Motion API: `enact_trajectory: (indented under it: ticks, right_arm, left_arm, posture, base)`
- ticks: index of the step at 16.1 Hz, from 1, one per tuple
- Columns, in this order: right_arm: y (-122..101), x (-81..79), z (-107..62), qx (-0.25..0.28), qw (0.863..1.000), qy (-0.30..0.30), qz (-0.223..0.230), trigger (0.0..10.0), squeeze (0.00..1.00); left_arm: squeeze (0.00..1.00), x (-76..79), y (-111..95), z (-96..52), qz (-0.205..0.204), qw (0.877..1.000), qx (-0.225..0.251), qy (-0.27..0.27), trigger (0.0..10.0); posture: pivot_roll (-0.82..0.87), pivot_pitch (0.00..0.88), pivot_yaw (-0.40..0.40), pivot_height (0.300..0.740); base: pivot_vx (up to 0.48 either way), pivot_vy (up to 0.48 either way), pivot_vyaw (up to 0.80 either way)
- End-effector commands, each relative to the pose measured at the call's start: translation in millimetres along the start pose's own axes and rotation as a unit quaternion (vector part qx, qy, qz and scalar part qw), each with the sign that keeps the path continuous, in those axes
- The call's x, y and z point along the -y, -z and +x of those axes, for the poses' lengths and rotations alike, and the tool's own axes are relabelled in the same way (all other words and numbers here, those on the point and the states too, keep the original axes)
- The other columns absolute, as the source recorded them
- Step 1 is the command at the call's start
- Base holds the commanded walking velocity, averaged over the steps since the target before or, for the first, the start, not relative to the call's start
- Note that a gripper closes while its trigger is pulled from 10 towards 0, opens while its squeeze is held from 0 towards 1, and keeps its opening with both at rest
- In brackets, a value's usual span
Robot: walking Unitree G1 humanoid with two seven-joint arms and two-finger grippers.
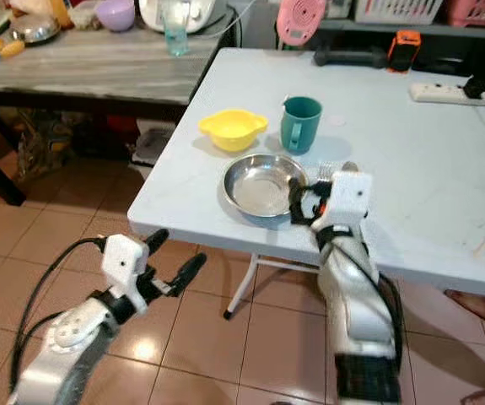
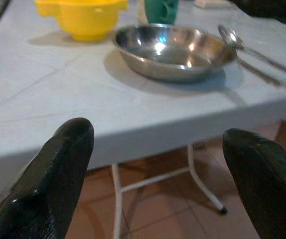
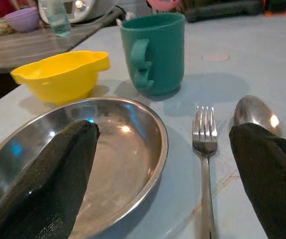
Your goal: Setting the table
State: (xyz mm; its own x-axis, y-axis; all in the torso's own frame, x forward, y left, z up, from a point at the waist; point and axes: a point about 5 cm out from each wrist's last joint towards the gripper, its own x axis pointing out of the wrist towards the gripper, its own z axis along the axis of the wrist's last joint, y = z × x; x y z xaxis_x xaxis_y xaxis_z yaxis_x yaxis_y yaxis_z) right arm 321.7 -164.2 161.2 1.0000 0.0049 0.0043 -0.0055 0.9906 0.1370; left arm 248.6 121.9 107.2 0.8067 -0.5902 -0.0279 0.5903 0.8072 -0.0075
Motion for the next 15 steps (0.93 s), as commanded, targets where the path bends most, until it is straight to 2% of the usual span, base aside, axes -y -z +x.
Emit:
enact_trajectory:
  ticks: [1, 5, 8, 11, 12, 13, 14, 15]
  right_arm:
    - [4.0, 1.4, 5.5, -0.022, 1.0, 0.002, 0.017, 10.0, 0.0]
    - [6.7, 0.6, 15.9, -0.047, 0.998, -0.01, 0.038, 10.0, 0.0]
    - [8.5, -15.1, 28.9, -0.068, 0.996, -0.04, 0.045, 10.0, 0.0]
    - [10.8, -26.9, 30.9, -0.081, 0.993, -0.05, 0.067, 10.0, 0.0]
    - [11.4, -30.0, 31.0, -0.084, 0.992, -0.055, 0.071, 7.3, 0.0]
    - [13.1, -32.6, 31.0, -0.093, 0.991, -0.059, 0.075, 2.8, 0.0]
    - [15.3, -34.1, 30.9, -0.103, 0.99, -0.056, 0.075, 3.2, 0.0]
    - [17.4, -34.8, 30.0, -0.112, 0.99, -0.053, 0.071, 8.1, 0.0]
  left_arm:
    - [0.0, -2.3, 0.8, -7.3, 0.011, 1.0, -0.011, 0.009, 10.0]
    - [0.0, -3.6, 3.7, -15.6, 0.015, 1.0, -0.023, 0.012, 10.0]
    - [0.0, 1.4, 3.6, -17.7, 0.009, 1.0, -0.026, 0.014, 10.0]
    - [0.0, 0.3, 3.0, -20.6, 0.009, 0.999, -0.029, 0.015, 10.0]
    - [0.0, 0.4, 2.4, -21.5, 0.007, 0.999, -0.029, 0.02, 10.0]
    - [0.0, 1.0, 0.5, -22.1, 0.003, 0.999, -0.026, 0.029, 10.0]
    - [0.0, 1.7, -2.8, -22.4, 0.001, 0.999, -0.021, 0.039, 10.0]
    - [0.0, 1.6, -5.7, -22.4, 0.001, 0.999, -0.017, 0.045, 10.0]
  posture:
    - [-0.01, 0.183, 0.047, 0.74]
    - [0.0, 0.199, 0.057, 0.74]
    - [0.01, 0.209, 0.063, 0.74]
    - [0.02, 0.208, 0.059, 0.74]
    - [0.02, 0.206, 0.057, 0.74]
    - [0.02, 0.204, 0.054, 0.74]
    - [0.03, 0.202, 0.052, 0.74]
    - [0.03, 0.199, 0.051, 0.74]
  base:
    - [0.0, 0.0, 0.0]
    - [0.0, 0.0, 0.0]
    - [0.0, 0.0, 0.0]
    - [0.0, 0.0, 0.0]
    - [0.0, 0.0, 0.0]
    - [0.0, 0.0, 0.0]
    - [0.0, 0.0, 0.0]
    - [0.0, 0.0, 0.0]
